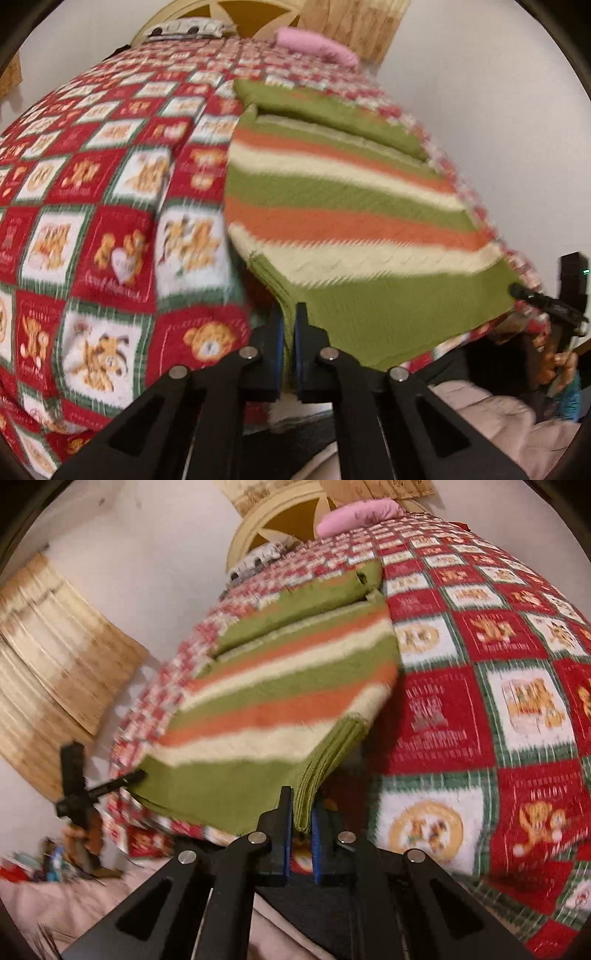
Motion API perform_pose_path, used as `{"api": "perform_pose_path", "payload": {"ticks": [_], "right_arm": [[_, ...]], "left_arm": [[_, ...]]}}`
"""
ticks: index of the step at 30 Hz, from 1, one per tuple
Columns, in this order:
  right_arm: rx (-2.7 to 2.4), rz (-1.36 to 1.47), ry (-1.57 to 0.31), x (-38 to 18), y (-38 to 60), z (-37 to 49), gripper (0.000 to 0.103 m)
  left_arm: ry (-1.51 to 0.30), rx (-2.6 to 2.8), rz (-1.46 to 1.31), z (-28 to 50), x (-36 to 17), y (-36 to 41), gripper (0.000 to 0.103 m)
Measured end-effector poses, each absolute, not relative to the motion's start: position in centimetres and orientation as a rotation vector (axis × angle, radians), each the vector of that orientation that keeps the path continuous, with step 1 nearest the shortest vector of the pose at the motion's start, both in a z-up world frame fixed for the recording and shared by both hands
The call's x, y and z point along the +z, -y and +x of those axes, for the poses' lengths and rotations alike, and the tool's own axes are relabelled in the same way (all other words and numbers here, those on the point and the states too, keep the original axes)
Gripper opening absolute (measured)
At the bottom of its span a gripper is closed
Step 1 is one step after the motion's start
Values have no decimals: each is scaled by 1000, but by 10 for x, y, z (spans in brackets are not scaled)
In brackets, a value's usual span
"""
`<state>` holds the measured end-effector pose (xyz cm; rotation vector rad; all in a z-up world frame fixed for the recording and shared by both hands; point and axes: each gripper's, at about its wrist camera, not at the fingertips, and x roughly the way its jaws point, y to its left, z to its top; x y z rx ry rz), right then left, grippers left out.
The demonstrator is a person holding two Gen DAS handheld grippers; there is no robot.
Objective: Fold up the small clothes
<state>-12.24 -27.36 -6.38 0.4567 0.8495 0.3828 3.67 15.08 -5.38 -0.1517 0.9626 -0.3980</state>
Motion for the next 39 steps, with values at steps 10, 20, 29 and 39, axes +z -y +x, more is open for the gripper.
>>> {"api": "perform_pose_path", "payload": {"ticks": [10, 20, 29, 39], "right_arm": [[376, 532, -747, -23, 283, -51, 7], [179, 587, -791, -62, 310, 52, 7], [153, 573, -791, -83, 307, 62, 9], [134, 545, -772, -84, 299, 58, 10]], "left_arm": [[-860, -428, -83, 87, -18, -120, 4], [-942, -272, -30, 187, -47, -101, 8], [-893, -311, 5, 180, -44, -119, 61], [-810, -459, 139, 174, -44, -118, 67]]}}
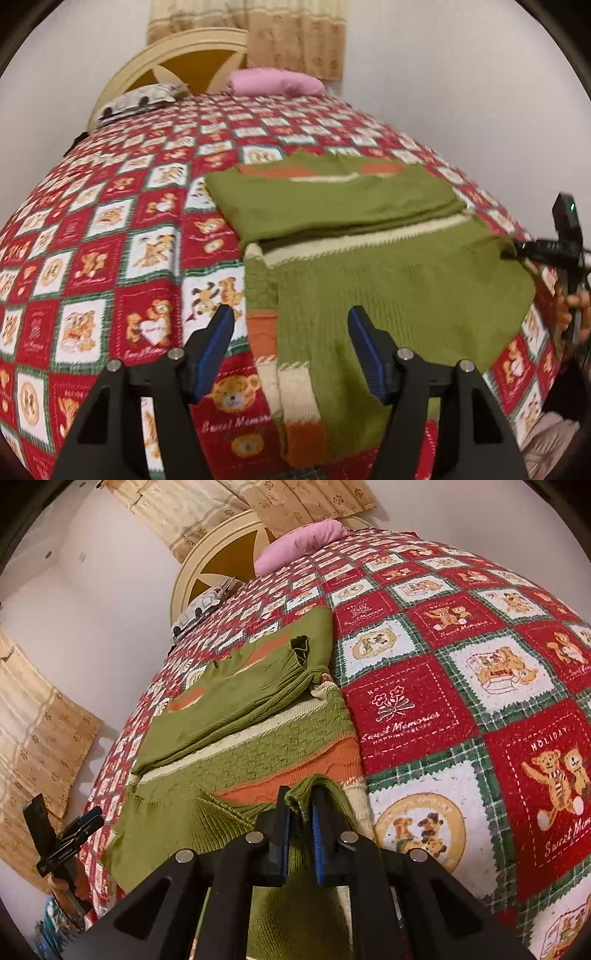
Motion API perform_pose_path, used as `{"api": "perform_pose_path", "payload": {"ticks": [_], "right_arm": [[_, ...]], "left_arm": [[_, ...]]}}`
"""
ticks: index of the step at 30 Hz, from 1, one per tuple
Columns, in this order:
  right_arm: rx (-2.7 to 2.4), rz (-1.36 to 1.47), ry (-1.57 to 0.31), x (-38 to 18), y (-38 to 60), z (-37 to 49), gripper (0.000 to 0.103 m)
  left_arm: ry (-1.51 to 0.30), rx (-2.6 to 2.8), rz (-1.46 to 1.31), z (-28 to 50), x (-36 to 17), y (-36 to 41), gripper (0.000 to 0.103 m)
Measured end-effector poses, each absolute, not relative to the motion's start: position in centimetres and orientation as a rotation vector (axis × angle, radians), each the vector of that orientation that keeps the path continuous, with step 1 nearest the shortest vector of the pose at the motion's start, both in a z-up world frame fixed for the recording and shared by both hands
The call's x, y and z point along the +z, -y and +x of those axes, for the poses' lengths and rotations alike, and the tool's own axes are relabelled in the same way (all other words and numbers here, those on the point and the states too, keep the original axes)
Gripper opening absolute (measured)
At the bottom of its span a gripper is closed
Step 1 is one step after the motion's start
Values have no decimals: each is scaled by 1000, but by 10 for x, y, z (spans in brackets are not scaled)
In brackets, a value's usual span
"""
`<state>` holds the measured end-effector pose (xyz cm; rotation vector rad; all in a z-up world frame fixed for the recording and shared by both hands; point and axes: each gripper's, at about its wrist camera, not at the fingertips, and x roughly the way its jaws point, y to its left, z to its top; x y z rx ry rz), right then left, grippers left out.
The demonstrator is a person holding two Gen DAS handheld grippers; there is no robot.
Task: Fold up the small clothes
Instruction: 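Open both grippers and release the hem onto the folded collar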
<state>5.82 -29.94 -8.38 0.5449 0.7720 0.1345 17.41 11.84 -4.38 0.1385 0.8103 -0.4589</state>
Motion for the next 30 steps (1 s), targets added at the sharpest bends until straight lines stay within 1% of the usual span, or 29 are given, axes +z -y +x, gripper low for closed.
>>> {"api": "perform_pose_path", "payload": {"ticks": [3, 4, 5, 6, 7, 9, 10, 11, 16, 18, 24, 27, 29, 30], "right_arm": [[128, 552, -773, -84, 299, 58, 10], [127, 556, -774, -85, 300, 58, 10], [126, 559, -774, -85, 300, 58, 10], [124, 560, -775, -85, 300, 58, 10], [123, 560, -776, -85, 299, 59, 10], [120, 556, -778, -85, 299, 59, 10], [118, 554, -778, -85, 299, 59, 10], [117, 551, -778, -85, 298, 59, 10], [110, 527, -774, -86, 295, 60, 10], [111, 533, -770, -87, 295, 60, 10], [115, 556, -764, -89, 298, 60, 10], [112, 548, -762, -88, 297, 60, 10], [116, 533, -766, -86, 296, 60, 11], [122, 529, -770, -83, 296, 60, 11]], "left_arm": [[-812, -499, 136, 184, -50, -105, 66], [-811, -512, 136, 185, -52, -102, 65], [-808, -528, 141, 187, -54, -95, 56], [-810, -536, 149, 188, -57, -90, 51], [-816, -533, 157, 189, -60, -87, 50], [-850, -499, 169, 193, -71, -81, 50], [-868, -483, 160, 195, -77, -82, 52], [-862, -469, 141, 195, -78, -84, 55], [-881, -446, 56, 190, -73, -97, 60], [-885, -449, 73, 188, -76, -95, 60], [-880, -492, 60, 183, -80, -91, 55], [-885, -488, -18, 185, -82, -101, 39], [-885, -466, -38, 185, -83, -104, 20], [-886, -469, -46, 184, -82, -104, 17]]}}
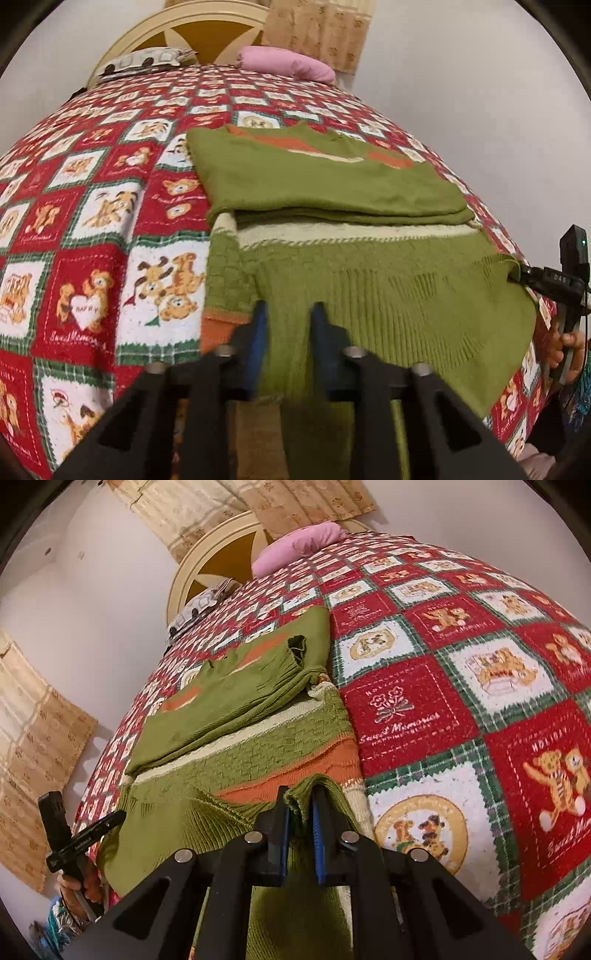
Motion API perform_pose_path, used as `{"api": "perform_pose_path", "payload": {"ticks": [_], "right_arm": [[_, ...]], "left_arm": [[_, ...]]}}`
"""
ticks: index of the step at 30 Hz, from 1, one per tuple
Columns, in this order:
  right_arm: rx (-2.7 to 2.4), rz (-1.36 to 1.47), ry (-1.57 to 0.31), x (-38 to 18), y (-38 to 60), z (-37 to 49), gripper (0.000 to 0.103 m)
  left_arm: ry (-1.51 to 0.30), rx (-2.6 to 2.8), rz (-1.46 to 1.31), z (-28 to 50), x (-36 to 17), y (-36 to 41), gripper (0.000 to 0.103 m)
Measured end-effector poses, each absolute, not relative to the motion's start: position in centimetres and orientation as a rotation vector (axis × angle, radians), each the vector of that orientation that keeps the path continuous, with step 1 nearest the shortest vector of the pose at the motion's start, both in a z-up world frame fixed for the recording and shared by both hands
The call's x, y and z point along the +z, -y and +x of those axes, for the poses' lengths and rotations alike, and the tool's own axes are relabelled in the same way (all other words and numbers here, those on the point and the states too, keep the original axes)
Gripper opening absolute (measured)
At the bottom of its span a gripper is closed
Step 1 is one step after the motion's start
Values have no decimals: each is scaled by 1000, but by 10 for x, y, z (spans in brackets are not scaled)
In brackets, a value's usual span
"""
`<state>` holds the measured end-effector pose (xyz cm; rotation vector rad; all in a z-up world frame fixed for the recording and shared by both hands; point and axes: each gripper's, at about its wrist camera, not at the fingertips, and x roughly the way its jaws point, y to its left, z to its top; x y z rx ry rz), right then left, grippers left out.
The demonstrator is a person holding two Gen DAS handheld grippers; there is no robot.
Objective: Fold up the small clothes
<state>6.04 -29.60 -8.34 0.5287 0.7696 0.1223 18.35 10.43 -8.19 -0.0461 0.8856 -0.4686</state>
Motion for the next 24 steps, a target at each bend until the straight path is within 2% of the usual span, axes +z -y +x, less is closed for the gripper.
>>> {"api": "perform_pose_path", "payload": {"ticks": [3, 4, 5, 7, 15, 16, 17, 18, 19, 20, 21, 23, 24], "right_arm": [[172, 588, -680, -63, 310, 49, 14], [171, 598, -637, -55, 316, 42, 27], [149, 590, -593, -45, 322, 35, 49], [96, 550, -531, -32, 329, 23, 65], [134, 289, -685, -53, 291, 50, 65], [141, 229, -708, -58, 279, 57, 65], [142, 189, -730, -63, 272, 62, 64], [127, 132, -768, -70, 261, 70, 64], [107, 85, -799, -77, 255, 77, 60], [84, 36, -803, -81, 249, 77, 45], [68, -29, -795, -83, 243, 76, 36], [61, -65, -793, -81, 238, 74, 17], [46, -78, -786, -78, 236, 71, 13]], "left_arm": [[-862, -457, -15, 174, -79, -99, 12], [-850, -451, 3, 171, -79, -97, 12], [-837, -448, 15, 168, -78, -96, 12], [-825, -454, 8, 165, -78, -95, 11], [-827, -464, -45, 168, -82, -99, 13], [-830, -467, -44, 168, -83, -99, 14], [-832, -462, -39, 170, -83, -98, 21], [-835, -456, -38, 171, -84, -98, 24], [-837, -456, -47, 171, -84, -99, 26], [-837, -454, -55, 171, -85, -99, 26], [-834, -453, -57, 170, -85, -98, 25], [-821, -461, -45, 166, -85, -96, 11], [-814, -465, -44, 164, -84, -95, 11]]}}
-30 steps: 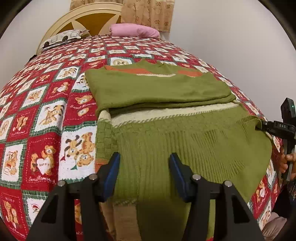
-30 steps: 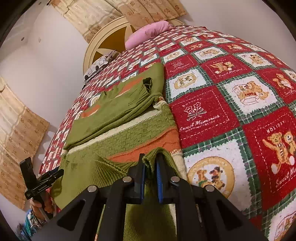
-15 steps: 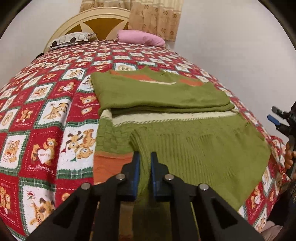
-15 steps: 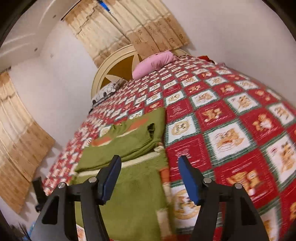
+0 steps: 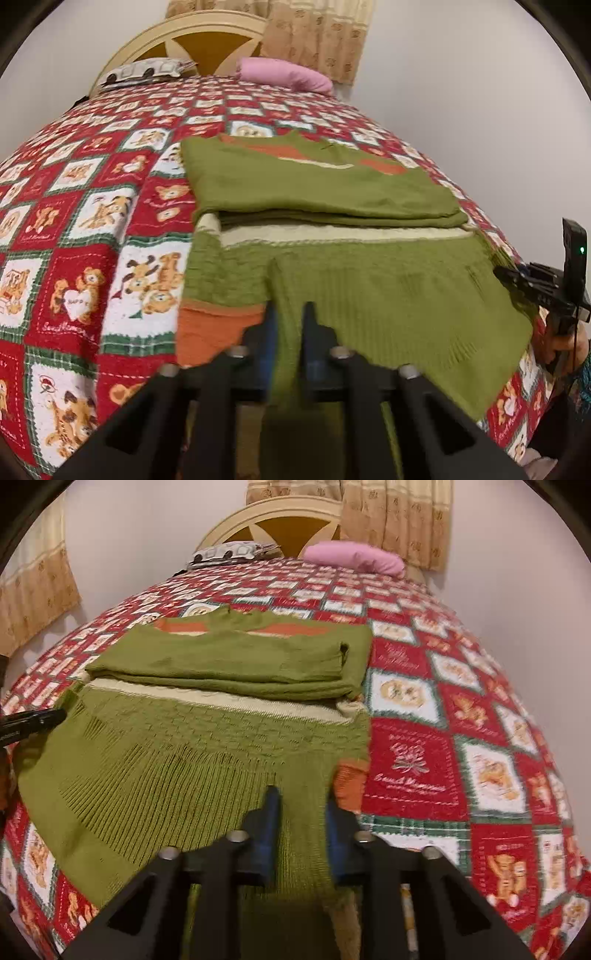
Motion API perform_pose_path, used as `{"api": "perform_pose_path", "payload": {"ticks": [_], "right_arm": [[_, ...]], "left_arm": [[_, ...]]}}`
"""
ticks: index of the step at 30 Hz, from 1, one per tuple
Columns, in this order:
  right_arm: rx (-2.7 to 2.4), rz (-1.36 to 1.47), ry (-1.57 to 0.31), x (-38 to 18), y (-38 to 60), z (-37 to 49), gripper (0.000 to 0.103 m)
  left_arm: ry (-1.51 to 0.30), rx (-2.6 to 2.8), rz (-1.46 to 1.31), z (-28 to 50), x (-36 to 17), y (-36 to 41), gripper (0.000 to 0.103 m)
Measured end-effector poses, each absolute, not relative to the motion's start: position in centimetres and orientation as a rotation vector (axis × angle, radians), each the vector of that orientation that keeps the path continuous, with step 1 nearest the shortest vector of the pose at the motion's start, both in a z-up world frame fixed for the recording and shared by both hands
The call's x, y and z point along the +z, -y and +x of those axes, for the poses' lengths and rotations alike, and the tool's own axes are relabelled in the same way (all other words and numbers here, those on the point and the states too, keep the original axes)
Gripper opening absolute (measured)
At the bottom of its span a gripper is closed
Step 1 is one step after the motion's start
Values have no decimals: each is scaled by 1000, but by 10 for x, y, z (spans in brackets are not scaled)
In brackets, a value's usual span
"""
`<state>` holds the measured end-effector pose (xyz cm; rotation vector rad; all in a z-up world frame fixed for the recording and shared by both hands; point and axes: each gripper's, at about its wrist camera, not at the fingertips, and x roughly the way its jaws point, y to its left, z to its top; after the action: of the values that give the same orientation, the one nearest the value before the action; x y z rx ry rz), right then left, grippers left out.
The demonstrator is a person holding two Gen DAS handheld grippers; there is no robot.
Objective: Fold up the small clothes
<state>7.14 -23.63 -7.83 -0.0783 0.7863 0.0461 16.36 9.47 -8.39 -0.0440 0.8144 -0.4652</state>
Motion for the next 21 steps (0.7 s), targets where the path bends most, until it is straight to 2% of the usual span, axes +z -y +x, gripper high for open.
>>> {"api": "perform_pose_path", "payload": {"ticks": [1, 4, 7, 12, 21], "right_arm": [[40, -79, -782, -75, 236, 69, 10], [48, -3, -743, -59, 243, 58, 8], [75, 58, -681, -32, 245, 48, 8], [65, 2, -609, -3, 232, 47, 8], [60, 4, -585, 24, 236, 116, 8]], "left_arm": [[-804, -459, -39, 161, -83, -94, 10], [-784, -452, -66, 153, -76, -98, 10], [-769, -458, -111, 151, -62, -104, 10], [-758, -455, -175, 163, -43, -110, 10], [-784, -391, -271, 219, -28, -121, 9]]}}
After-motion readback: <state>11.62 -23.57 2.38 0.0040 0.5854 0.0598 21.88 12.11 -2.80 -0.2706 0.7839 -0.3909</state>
